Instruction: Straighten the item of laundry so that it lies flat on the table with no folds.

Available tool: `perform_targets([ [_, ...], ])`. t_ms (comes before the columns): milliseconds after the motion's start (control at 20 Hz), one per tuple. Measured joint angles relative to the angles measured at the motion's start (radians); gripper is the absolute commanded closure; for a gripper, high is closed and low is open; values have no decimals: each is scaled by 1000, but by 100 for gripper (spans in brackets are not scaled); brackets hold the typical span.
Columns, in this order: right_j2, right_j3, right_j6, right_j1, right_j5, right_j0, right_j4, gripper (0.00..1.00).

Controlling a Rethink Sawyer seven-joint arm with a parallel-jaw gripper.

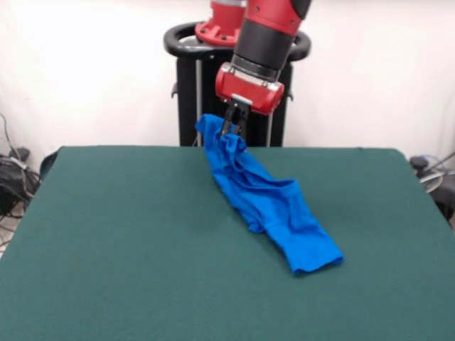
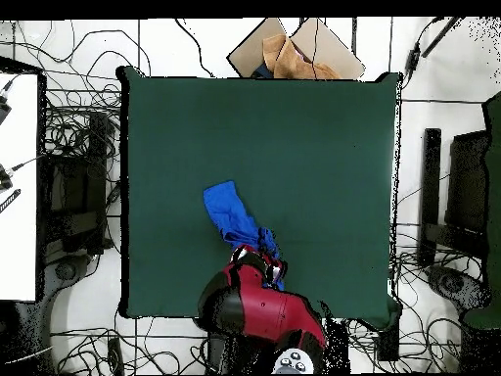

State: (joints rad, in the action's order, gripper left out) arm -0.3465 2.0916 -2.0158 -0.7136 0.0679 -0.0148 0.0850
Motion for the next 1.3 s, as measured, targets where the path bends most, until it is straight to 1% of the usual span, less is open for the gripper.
perform_targets([
  [300, -70, -37, 0, 24, 146, -77, 0, 100],
  [450, -82, -49, 0, 25, 170, -85, 0, 100],
  [850, -85, -62, 0, 22, 170, -92, 0, 100],
  [1050, -103, -66, 0, 18, 158, -127, -8, 100],
  [1300, -100, -64, 0, -37, 67, -156, -9, 100],
])
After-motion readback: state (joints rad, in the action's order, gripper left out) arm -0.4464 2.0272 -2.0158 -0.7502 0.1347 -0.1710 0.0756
